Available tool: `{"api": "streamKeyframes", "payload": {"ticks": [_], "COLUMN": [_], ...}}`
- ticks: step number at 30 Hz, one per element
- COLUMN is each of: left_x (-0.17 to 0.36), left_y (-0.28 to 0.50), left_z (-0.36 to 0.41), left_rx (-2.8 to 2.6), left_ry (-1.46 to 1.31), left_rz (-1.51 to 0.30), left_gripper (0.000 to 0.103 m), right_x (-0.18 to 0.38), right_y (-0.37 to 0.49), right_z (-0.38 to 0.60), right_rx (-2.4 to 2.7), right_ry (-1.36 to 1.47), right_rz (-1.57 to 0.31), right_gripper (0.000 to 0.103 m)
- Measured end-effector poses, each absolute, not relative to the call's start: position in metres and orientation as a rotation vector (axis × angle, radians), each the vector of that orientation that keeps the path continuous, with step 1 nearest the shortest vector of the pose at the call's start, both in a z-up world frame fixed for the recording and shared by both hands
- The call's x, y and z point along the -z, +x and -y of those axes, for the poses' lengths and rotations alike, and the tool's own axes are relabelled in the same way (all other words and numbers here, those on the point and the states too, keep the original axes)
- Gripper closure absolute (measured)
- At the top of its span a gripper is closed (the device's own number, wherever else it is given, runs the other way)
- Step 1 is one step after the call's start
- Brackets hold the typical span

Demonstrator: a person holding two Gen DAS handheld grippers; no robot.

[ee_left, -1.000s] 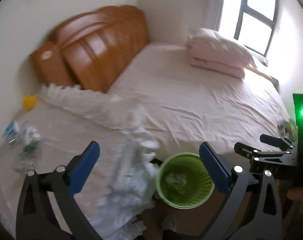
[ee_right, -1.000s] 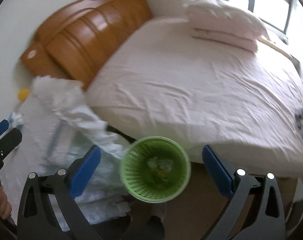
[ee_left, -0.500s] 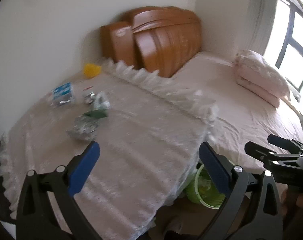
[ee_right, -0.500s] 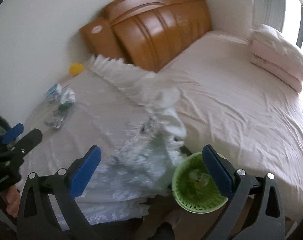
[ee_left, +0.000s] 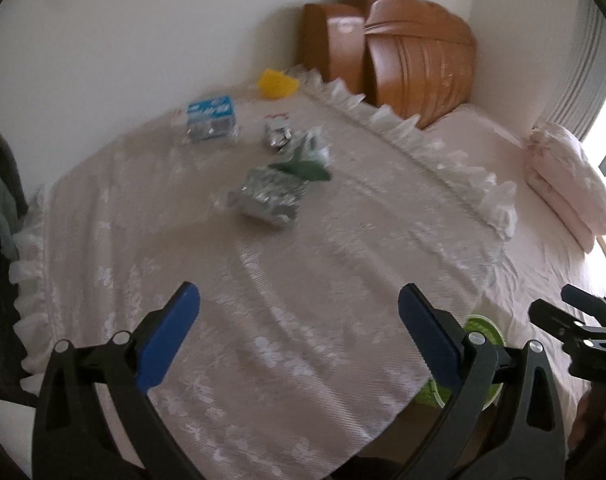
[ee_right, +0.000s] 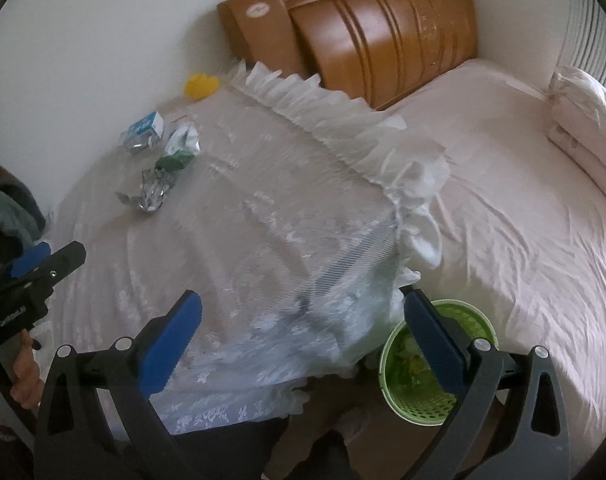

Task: Collect trash
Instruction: 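Move both tools back toward the remaining trash on the bed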

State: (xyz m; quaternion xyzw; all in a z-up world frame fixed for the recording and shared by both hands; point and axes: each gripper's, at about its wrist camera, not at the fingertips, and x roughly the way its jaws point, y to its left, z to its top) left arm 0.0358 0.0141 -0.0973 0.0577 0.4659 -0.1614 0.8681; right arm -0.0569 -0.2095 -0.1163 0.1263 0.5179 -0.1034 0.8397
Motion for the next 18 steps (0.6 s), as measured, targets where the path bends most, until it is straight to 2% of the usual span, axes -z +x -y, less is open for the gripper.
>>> {"api": "streamKeyframes", "payload": {"ticks": [18], "left_x": [0.173], "left_y": [0.144], "left_z": [-0.008], "left_rx": [0.33], "left_ry": [0.183], "left_rz": [-1.005], "left_gripper": [0.008], "right_x": [0.148], "right_y": [-0.006], "right_z": [0.183], "right_rx": [0.23], "right_ry": [0.252], "right_rz": [-1.202], "right_gripper": [0.003]}}
